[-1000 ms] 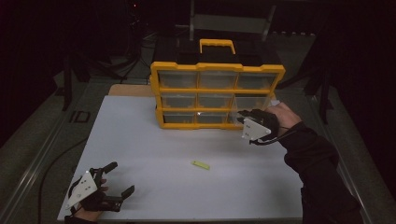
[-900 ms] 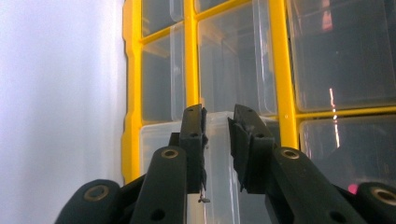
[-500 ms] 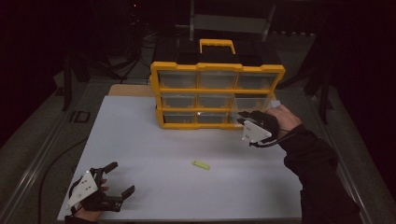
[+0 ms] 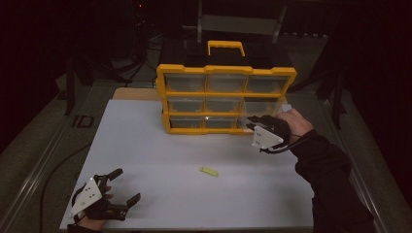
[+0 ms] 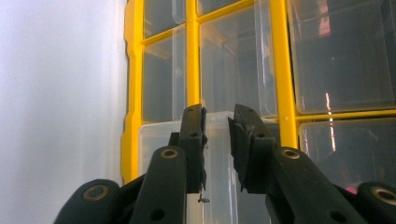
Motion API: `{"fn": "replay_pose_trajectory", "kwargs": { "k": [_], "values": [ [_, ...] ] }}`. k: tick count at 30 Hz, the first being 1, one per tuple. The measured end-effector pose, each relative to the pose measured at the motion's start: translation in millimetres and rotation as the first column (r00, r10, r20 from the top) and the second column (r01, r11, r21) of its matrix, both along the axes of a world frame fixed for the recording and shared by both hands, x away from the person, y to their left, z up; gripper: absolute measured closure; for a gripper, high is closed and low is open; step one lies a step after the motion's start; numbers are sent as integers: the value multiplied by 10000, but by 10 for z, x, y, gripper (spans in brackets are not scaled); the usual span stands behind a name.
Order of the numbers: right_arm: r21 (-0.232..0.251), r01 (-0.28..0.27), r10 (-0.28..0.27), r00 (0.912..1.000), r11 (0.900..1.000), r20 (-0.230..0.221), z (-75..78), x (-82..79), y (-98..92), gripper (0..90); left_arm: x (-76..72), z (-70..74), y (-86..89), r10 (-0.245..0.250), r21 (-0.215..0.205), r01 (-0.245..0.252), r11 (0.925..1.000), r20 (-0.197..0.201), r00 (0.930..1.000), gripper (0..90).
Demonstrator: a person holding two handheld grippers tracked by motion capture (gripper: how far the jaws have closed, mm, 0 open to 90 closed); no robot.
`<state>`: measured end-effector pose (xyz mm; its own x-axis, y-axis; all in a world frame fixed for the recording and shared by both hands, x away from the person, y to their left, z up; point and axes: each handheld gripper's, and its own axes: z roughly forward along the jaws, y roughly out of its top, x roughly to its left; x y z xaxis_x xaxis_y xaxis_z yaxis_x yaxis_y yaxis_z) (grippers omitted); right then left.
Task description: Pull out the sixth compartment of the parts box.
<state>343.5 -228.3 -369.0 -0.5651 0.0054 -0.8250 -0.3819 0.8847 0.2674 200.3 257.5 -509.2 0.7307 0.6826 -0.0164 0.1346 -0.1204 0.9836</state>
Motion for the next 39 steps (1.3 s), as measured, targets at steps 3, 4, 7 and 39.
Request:
{"fn": "replay_pose_trajectory", "kwargs": {
  "k": [3, 4, 7, 39],
  "values": [
    [175, 234, -229, 9994, 9996, -254, 6, 0, 9, 625, -1, 2, 1, 6, 8, -6, 10000, 19, 10000, 0],
    [288, 364, -356, 9990, 9989, -259, 5, -6, 12, 575, -1, 2, 2, 13, -1, -13, 10000, 17, 10000, 0],
    [862, 1101, -1015, 9899, 9902, -986, 48, -6, 30, 351, 0, 0, 1, 14, -24, -14, 10000, -28, 10000, 0],
    [6629, 6040, -3020, 7963, 4424, -5241, 381, 121, -196, 81, 1, 3, 4, 22, -33, -22, 10000, -5, 10000, 0]
  ]
}}
